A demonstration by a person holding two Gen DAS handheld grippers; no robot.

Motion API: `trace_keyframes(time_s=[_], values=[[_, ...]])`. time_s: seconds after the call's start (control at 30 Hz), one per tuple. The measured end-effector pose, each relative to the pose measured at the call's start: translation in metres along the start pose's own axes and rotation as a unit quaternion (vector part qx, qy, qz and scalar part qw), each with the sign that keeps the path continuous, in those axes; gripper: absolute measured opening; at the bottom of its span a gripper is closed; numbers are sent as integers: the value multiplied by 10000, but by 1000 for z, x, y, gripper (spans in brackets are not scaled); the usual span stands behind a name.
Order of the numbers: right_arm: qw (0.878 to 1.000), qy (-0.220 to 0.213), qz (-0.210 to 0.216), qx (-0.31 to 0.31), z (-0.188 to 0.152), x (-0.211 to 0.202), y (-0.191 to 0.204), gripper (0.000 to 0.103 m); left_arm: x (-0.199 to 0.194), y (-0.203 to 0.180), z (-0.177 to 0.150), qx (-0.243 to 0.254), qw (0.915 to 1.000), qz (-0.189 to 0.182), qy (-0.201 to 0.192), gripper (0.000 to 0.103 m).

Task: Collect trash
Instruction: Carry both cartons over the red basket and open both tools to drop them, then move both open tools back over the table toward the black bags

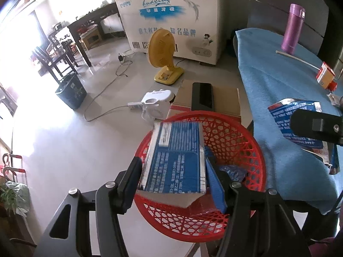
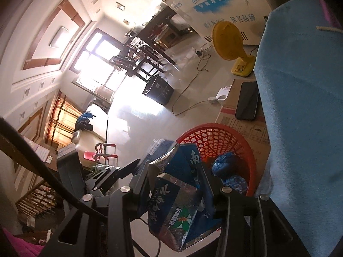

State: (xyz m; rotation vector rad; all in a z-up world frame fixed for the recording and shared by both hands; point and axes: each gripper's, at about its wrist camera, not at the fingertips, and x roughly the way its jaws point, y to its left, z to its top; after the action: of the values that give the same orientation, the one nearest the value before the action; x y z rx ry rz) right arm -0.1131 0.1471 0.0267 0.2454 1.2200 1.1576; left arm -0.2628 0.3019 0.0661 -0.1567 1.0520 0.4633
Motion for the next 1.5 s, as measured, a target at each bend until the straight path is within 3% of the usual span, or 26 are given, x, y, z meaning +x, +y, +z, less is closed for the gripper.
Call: trace_keyframes(time_s=[0.13,0.3,0.6,1.03,1.5], values=[[9999,22,71,129,2,4,-2,49,3,7,-2,-110,9993,-345,54,62],[9988,19,334,356,4,5,-7,67,8,18,-4,-362,9973,-602,207,62],[9985,-300,174,432,3,-14,-21,68,2,6,2,-152,9994,-296,59,62],[9918,-1147,-67,561,1,-88,-38,68,-29,-45,25,437,9981,-94,-432,62],[9825,-1655,-170,841,-20,-148,-62,68,-53,-113,42,1073,9912,-279,-727,63]])
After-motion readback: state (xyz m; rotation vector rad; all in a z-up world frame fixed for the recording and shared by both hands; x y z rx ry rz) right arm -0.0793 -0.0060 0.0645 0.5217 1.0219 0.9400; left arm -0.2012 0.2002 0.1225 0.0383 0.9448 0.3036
